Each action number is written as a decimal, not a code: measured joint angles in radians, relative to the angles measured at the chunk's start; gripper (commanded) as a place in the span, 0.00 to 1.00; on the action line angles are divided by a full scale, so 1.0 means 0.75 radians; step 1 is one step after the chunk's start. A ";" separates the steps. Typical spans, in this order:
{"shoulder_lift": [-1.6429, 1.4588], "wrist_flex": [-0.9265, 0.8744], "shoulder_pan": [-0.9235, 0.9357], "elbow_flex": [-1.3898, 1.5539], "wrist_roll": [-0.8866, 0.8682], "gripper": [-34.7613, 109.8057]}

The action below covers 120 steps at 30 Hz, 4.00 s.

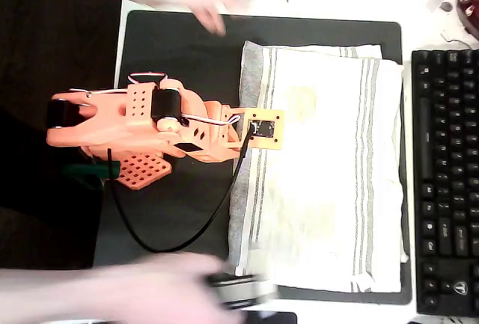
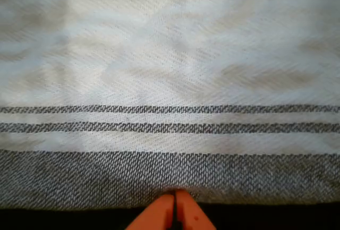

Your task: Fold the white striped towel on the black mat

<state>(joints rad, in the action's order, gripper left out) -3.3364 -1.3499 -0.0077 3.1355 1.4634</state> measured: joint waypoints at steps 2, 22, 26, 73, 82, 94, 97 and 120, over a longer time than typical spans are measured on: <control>0.000 0.000 0.000 0.000 0.000 0.24; 0.000 0.000 0.000 0.000 0.000 0.24; 0.000 0.000 0.000 0.000 0.000 0.24; 0.000 0.000 -0.041 0.002 -0.010 0.24; 0.000 -0.022 -0.033 0.002 0.078 0.24; 0.182 -0.020 -0.029 -0.178 0.286 0.24; 0.325 0.010 -0.088 -0.295 0.278 0.24; 1.702 0.252 -0.693 -1.313 -0.368 0.24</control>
<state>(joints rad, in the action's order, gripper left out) -2.0601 -1.1612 -0.5277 2.1506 1.1873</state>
